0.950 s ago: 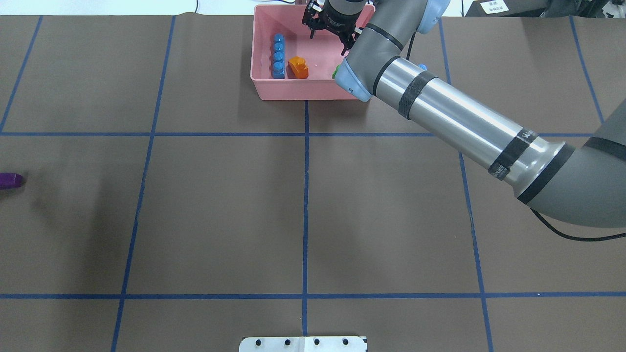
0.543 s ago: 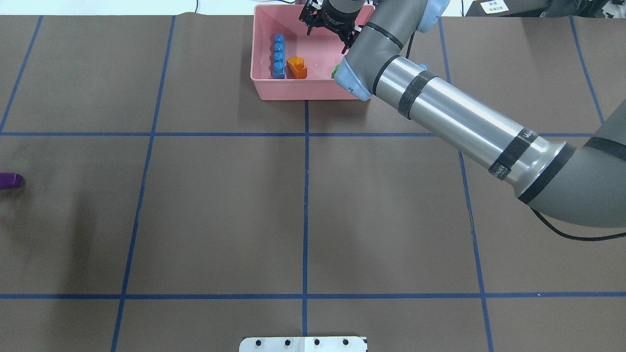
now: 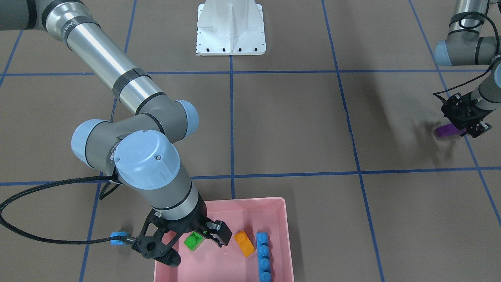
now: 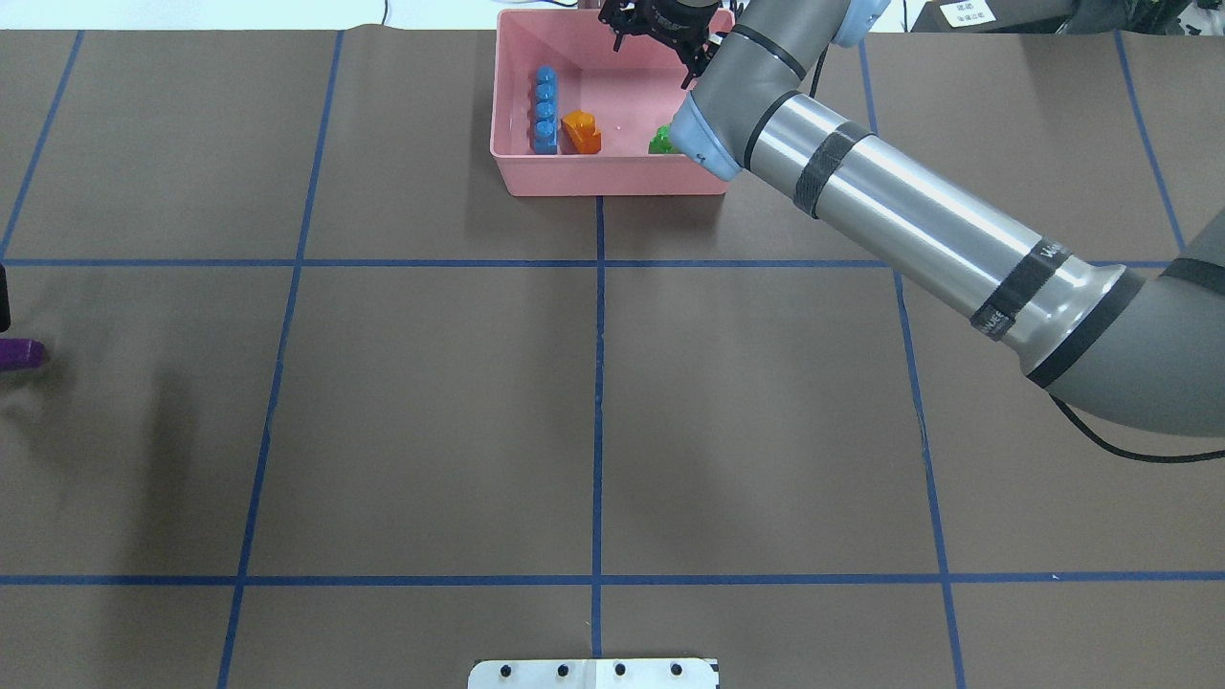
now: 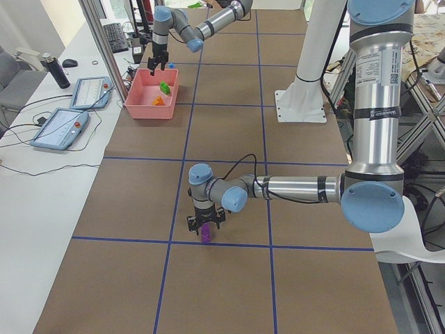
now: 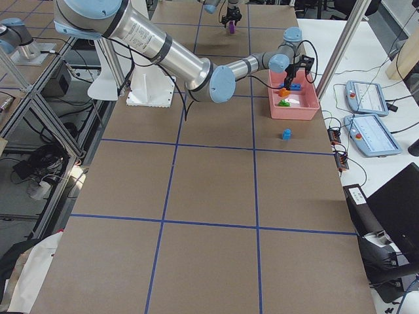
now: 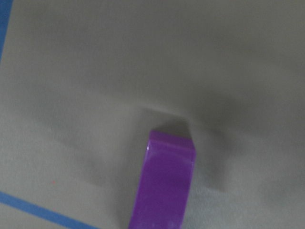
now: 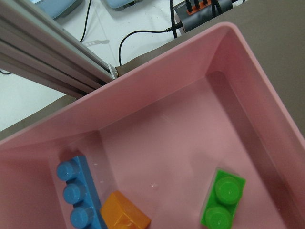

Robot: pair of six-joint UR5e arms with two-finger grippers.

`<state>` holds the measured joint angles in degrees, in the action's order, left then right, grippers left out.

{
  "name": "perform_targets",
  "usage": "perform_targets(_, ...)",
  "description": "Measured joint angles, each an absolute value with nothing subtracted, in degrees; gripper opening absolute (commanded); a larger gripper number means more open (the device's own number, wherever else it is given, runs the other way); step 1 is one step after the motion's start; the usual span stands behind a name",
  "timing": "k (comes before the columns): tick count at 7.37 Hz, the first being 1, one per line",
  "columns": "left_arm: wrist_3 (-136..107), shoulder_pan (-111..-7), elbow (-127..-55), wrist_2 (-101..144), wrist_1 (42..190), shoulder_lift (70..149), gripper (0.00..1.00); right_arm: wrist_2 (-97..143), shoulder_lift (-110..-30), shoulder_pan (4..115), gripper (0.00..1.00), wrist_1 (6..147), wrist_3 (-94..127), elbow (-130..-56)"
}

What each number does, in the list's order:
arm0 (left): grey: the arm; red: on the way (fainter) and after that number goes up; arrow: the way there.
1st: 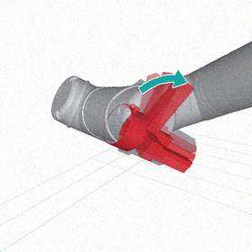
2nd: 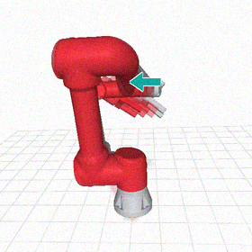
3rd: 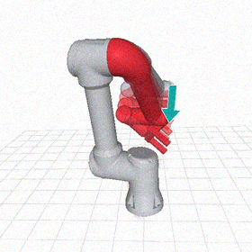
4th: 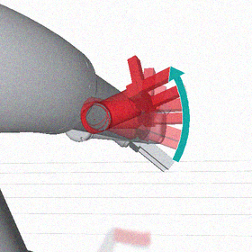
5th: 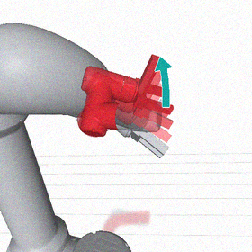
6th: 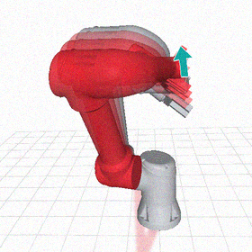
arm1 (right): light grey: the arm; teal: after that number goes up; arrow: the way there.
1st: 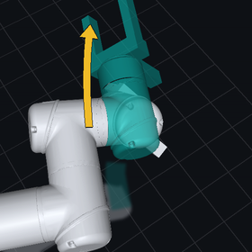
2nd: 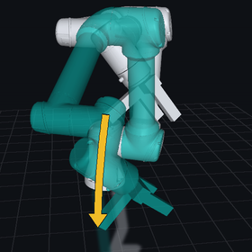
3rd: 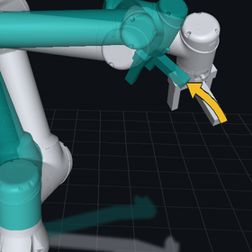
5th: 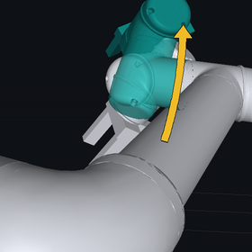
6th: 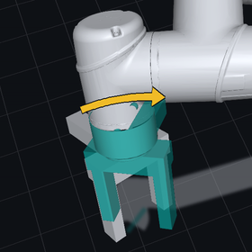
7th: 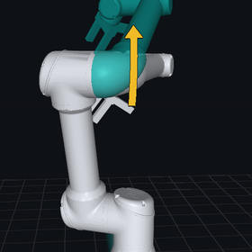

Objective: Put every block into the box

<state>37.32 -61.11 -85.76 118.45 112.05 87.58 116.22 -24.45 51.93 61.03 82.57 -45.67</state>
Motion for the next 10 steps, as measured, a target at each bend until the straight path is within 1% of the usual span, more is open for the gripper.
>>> perform_targets(2,36.7,-60.9,-85.4,117.6,112.0,88.4,0.00,116.5,-26.0,53.6,1.00,61.1,81.5,-46.5)
perform_targets(4,33.0,-61.0,-86.1,118.0,109.0,91.6,0.00,117.8,-30.6,56.2,1.00,61.1,77.3,-49.4)
perform_targets(6,23.8,-61.4,-87.7,120.8,97.8,101.5,0.00,120.0,-38.6,58.9,1.00,61.1,68.6,-53.4)
perform_targets(7,17.7,-61.7,-88.0,122.2,93.4,106.7,0.00,120.2,-41.7,59.2,1.00,61.0,65.3,-54.2)
perform_targets(8,11.4,-61.9,-88.0,123.3,90.7,111.3,0.00,120.1,-43.9,58.8,1.00,60.8,63.6,-54.4)
perform_targets(10,-1.4,-62.0,-87.1,126.0,86.9,121.3,0.00,117.9,-45.3,56.3,1.00,58.6,62.5,-53.9)
